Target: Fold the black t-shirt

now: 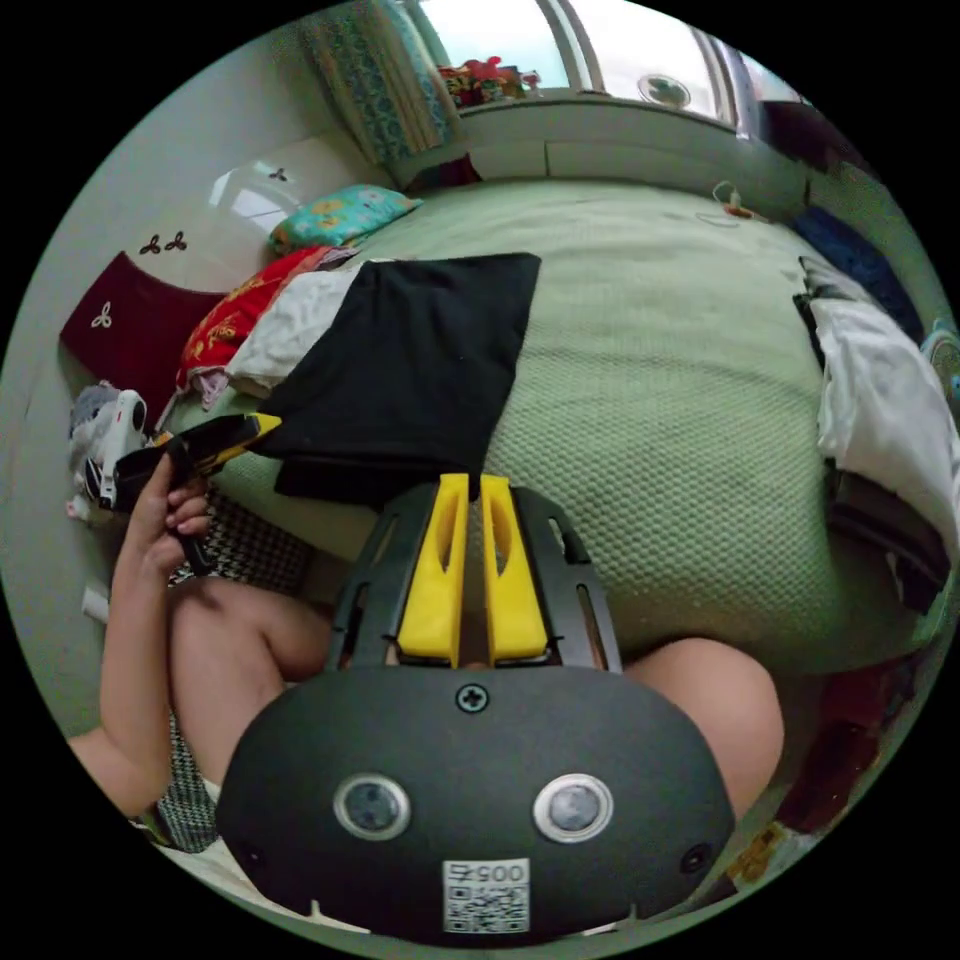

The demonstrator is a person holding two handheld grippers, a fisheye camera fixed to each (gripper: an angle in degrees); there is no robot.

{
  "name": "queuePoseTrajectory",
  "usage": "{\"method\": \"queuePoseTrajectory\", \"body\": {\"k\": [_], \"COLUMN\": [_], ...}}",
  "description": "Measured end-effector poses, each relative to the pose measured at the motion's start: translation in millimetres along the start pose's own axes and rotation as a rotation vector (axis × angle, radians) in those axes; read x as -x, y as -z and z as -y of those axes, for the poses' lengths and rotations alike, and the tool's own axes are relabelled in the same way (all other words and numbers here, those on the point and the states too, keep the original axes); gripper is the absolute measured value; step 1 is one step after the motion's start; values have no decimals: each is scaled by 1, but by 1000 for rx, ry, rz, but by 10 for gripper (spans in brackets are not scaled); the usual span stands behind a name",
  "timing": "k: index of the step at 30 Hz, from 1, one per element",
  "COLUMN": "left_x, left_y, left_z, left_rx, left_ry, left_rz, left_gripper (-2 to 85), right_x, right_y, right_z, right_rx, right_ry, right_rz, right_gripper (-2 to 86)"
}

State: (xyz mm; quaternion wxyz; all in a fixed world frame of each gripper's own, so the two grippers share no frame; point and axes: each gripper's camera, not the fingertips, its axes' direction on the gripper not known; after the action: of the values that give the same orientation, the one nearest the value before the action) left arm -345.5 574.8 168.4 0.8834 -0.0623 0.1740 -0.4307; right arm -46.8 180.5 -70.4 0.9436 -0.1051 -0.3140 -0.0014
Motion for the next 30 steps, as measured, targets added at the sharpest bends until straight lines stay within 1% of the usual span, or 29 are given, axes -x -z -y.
{"method": "queuePoseTrajectory", "body": {"k": [3, 7, 9, 10, 12, 14, 15, 16, 18, 20, 22, 24, 26, 27, 30], "left_x": [9, 6, 7, 9, 13, 15, 15, 12, 5, -4, -12, -21, -34, -37, -57], "left_y": [-5, 12, 18, 20, 21, 21, 20, 19, 17, 14, 11, 7, 3, 3, 0], "left_z": [-17, -41, -49, -53, -58, -64, -65, -67, -71, -76, -80, -84, -90, -92, -104], "left_rx": [12, -82, -111, -119, -126, -129, -131, -131, -123, -122, -114, -107, -110, -112, -126], "left_ry": [28, 1, 2, 12, 42, 72, 73, 67, 49, 36, 20, -3, -32, -41, -91], "left_rz": [-3, 12, 15, -1, -35, -71, -76, -74, -53, -15, 11, 36, 65, 75, 161], "left_gripper": [41, 47, 48, 48, 46, 42, 42, 41, 38, 23, 8, 0, -4, -5, -6], "right_x": [-6, 5, 34, 44, 83, 103, 115, 120, 134, 140, 139, 125, 112, 106, 105], "right_y": [-9, 16, 30, 31, 29, 20, 12, 7, -23, -31, -24, -14, -15, -20, -7], "right_z": [-16, -33, -38, -39, -45, -49, -52, -53, -57, -62, -61, -59, -61, -64, -68], "right_rx": [89, 2, -70, -77, -109, -117, -120, -119, -38, -27, -15, 13, 49, 82, 34], "right_ry": [-16, 43, 161, 208, 393, 449, 489, 509, 596, 645, 588, 464, 386, 363, 345], "right_rz": [-38, -42, -74, -91, -155, -191, -242, -278, -447, -461, -424, -351, -331, -318, -279], "right_gripper": [-12, -1, 28, 33, 48, 52, 53, 54, 45, 18, -1, -9, -12, -13, -14]}}
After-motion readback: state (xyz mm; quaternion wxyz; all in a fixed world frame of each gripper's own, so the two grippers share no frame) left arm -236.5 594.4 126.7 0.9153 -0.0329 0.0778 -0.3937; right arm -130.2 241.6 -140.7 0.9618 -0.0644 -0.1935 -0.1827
